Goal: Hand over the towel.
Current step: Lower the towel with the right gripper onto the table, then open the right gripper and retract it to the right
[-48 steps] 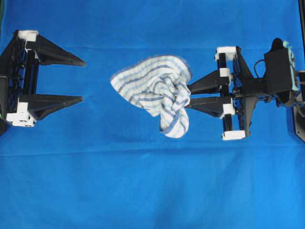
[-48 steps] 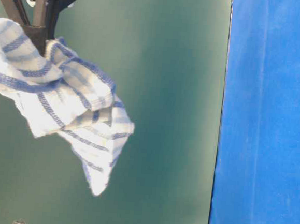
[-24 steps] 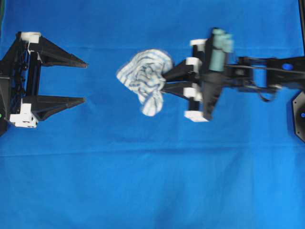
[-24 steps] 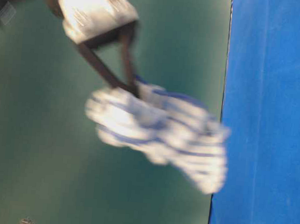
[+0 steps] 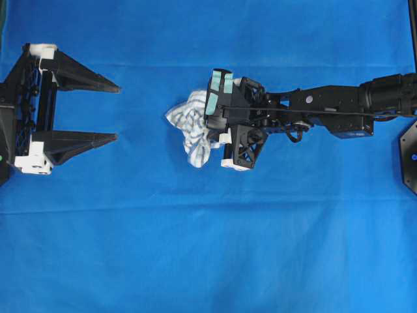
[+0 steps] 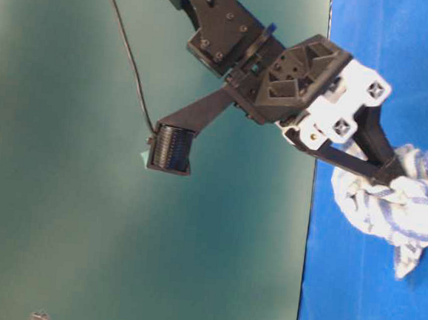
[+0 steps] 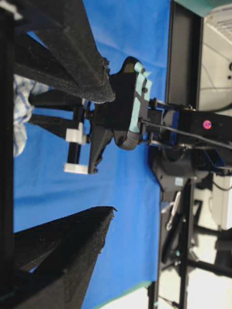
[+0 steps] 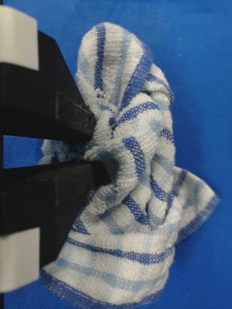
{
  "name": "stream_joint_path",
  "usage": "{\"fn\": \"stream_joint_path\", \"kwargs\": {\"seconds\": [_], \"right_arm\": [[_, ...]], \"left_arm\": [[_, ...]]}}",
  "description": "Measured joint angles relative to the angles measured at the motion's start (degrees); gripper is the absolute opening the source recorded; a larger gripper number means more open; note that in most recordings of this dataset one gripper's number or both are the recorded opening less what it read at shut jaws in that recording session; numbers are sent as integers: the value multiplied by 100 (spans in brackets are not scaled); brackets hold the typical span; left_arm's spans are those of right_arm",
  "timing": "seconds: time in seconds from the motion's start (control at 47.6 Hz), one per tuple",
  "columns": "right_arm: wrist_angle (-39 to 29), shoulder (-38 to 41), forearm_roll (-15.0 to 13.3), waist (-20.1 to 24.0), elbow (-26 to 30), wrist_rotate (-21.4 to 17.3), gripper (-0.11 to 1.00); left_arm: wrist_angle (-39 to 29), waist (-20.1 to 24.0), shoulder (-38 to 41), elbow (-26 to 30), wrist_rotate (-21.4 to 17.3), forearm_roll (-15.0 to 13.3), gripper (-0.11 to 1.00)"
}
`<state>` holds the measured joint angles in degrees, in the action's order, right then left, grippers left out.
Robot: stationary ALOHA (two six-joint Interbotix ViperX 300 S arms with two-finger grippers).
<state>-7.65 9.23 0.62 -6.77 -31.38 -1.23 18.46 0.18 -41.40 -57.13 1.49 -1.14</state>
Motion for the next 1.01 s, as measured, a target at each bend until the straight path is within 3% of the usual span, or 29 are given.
{"fn": "stream_joint_path", "kwargs": {"seconds": [0.693, 0.882, 0.924, 1.008], "right_arm": [[-123, 35, 9, 0, 0, -44, 18], [-158, -114, 0, -9, -9, -123, 67], [-158, -237, 0, 0, -44, -132, 71], [-158, -598, -26, -9, -158, -132, 68]], "left_arm": [[0, 0, 26, 0, -9, 0, 93], [0, 0, 26, 0, -53, 0, 93], [0, 0, 26, 0, -35, 0, 93], [0, 0, 35, 0, -44, 0, 93]]}}
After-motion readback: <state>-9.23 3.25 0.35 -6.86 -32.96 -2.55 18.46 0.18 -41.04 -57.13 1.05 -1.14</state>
